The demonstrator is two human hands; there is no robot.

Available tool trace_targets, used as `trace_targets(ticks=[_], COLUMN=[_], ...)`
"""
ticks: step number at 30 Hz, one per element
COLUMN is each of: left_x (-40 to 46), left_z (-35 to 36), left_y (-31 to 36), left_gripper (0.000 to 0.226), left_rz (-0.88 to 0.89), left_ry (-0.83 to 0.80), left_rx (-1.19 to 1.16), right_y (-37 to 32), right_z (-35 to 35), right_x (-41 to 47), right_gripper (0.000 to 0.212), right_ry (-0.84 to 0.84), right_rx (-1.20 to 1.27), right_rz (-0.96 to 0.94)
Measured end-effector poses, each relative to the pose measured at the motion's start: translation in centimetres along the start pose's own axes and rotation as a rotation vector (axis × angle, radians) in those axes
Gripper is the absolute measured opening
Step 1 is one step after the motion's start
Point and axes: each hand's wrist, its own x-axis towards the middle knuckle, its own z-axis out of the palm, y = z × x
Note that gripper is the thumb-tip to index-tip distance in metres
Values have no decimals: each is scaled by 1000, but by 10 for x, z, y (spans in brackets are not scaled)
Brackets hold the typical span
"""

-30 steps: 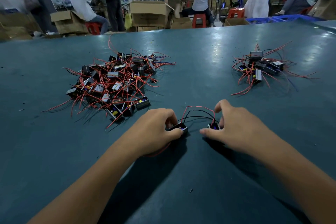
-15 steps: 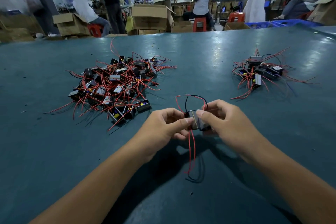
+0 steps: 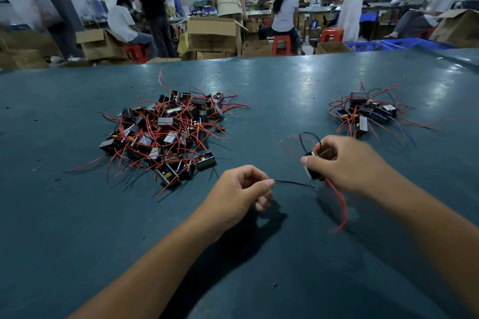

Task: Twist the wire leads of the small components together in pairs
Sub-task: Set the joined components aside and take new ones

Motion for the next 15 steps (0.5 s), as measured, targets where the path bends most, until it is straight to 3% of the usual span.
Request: trace_targets(ticks=[4, 8, 11, 13, 15], left_x=[-1, -3, -3, -3, -1], left_z=[-4, 0, -9, -17, -28], left_y=[-1, -1, -4, -2, 2], left_gripper=[12, 14, 26, 35, 34], left_rz=[17, 37, 173, 242, 252], left_ry=[-98, -99, -48, 24, 148], left_rx=[185, 262, 750, 1031, 1095], right_y=[24, 34, 14, -15, -48], right_z=[-35, -72, -76, -56, -20], right_x=[66, 129, 147, 144, 129], right_gripper=[34, 58, 77, 63, 42], right_ry=[152, 279, 293, 274, 136], right_rx=[-412, -546, -457, -315, -231], right_rz=[-12, 159, 271, 79, -181])
